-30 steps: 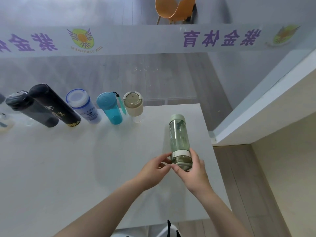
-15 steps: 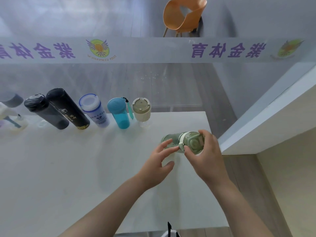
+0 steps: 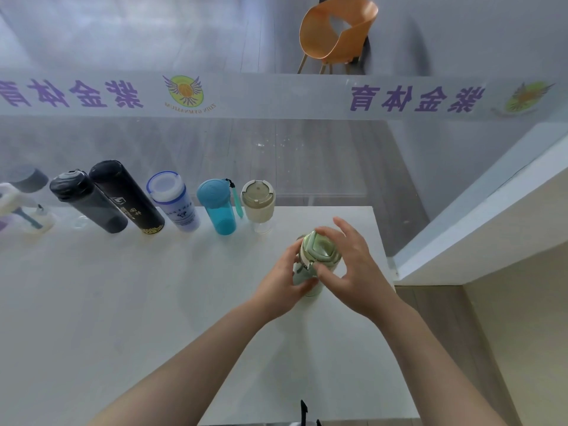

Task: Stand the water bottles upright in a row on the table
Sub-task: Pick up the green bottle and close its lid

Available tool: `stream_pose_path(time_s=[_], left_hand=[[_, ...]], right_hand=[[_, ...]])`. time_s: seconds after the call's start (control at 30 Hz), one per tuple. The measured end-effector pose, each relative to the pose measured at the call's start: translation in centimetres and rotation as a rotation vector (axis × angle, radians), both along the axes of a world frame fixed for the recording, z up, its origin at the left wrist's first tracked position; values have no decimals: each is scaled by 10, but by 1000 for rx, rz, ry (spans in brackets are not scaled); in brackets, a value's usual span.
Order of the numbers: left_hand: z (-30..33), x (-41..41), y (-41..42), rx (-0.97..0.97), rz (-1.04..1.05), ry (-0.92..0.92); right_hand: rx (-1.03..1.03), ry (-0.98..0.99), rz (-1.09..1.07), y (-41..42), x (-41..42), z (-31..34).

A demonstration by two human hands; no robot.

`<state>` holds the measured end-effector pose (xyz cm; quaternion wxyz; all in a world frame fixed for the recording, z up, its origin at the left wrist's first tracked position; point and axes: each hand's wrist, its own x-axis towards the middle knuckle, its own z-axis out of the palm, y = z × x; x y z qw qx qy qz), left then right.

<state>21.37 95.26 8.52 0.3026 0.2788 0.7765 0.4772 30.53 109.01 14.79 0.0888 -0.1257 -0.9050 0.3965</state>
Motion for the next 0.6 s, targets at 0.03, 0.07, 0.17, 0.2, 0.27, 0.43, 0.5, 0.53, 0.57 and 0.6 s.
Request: stream_pose_path(time_s=[0.03, 0.07, 0.17, 0.2, 0.27, 0.43, 0.5, 0.53, 0.57, 0.6], left_hand=[[-1, -1, -1, 1, 22, 10], [-3, -2, -2, -5, 38, 15], [-7, 0, -8, -31, 50, 37], [-7, 1, -10, -31, 51, 55], [-8, 3, -12, -15, 57, 84], [-9, 2, -15, 3, 77, 74], [-11, 0, -17, 4, 72, 67], [-12, -2, -18, 7, 71, 63], [-13, -4, -19, 6, 69, 59], [-15, -6, -20, 2, 65, 57]], right_hand=[[-26, 9, 10, -1, 1, -1], [-66, 30, 14, -1, 3, -4], [-198, 84, -62, -6, 15, -17], [-228, 75, -89, -7, 18, -24], [-255, 31, -102, -10, 21, -42], [-324, 12, -167, -22, 13, -70], [-348, 48, -231, -27, 5, -74], [-345, 61, -260, -29, 1, -75], [-329, 69, -284, -31, -3, -77], [-308, 75, -302, -33, -6, -78]])
